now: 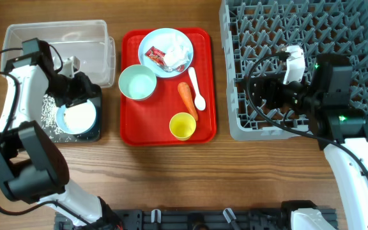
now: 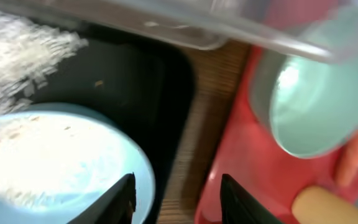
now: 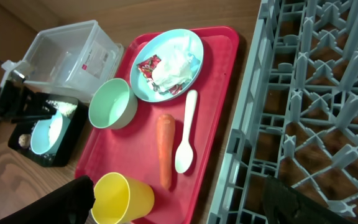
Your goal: Sort waste into correct bins and load items into the dishwasher rack
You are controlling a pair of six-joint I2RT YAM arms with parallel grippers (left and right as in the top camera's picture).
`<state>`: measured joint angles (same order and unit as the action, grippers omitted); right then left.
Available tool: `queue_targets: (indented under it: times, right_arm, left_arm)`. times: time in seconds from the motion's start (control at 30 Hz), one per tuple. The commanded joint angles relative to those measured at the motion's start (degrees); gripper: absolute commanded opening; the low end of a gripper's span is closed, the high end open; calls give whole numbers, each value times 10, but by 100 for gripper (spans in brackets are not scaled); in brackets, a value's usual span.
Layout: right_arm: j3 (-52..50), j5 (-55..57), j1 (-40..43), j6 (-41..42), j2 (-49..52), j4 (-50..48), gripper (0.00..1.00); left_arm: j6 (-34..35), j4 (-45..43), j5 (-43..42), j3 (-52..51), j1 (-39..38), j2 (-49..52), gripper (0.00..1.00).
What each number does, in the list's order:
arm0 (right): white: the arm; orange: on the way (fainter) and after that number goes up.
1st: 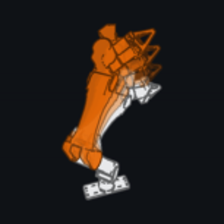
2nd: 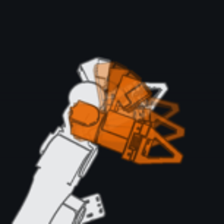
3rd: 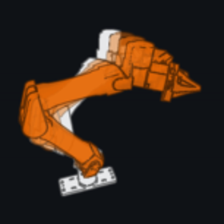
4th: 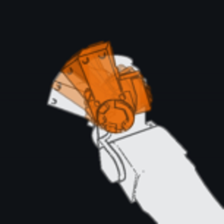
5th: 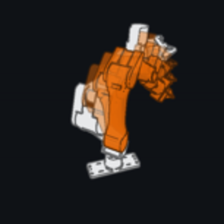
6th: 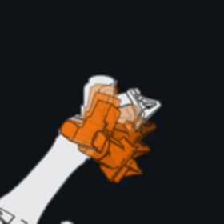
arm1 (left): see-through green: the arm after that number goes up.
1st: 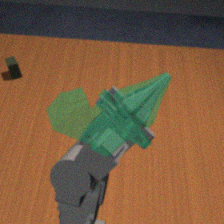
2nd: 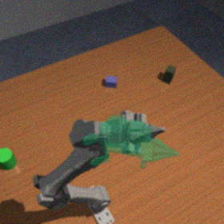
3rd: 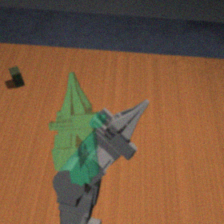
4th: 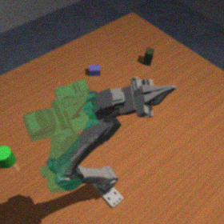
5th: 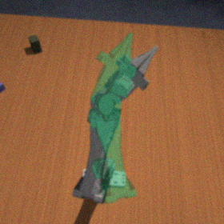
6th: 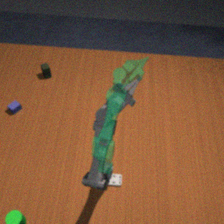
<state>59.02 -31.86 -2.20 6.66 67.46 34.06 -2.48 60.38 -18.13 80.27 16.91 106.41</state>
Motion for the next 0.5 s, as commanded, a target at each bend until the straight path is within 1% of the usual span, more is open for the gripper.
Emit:
queue_targets:
  times: [0.0, 0.03, 0.23, 0.47]
  right_arm:
    - [11, 4, -2, 10, 3, -4, 89]
    - [11, 4, -2, 10, 3, -3, 89]
    - [7, 25, -2, 8, 3, -4, 89]
    - [5, 36, -2, 8, 3, -4, 89]
  left_arm:
    - [109, -4, 131, 7, -11, 5, 43]
    - [121, -8, 143, 5, -12, 5, 43]
    - [122, -21, 144, -6, -18, 5, 42]
    - [152, -65, 141, -59, -47, 6, 43]
